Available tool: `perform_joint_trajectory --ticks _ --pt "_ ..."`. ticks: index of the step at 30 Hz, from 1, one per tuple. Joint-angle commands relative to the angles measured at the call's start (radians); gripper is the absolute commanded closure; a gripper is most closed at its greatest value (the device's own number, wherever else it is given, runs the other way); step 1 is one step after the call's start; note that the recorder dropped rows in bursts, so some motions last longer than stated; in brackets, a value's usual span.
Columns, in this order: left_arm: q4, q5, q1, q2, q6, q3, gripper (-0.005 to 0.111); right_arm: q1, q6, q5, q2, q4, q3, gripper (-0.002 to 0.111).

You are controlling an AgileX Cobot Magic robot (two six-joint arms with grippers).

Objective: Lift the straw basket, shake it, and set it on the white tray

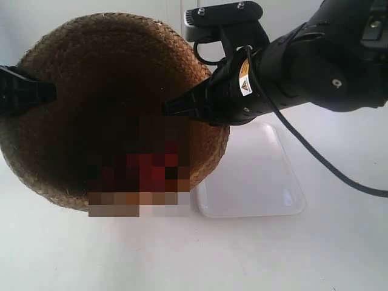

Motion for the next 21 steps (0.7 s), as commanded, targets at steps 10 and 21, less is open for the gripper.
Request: perform_joint_trajectory --ticks 10,21 --pt "-0.004 -0.004 -0.002 -0.016 0.010 -0.003 0.107 0.001 -0.034 -0.047 0.032 -0.027 0.001 0.108" --pt "-0.012 -0.006 -0.002 0.042 0.008 -0.002 0.107 0.001 -0.041 -0.028 0.026 -0.035 0.001 0.108"
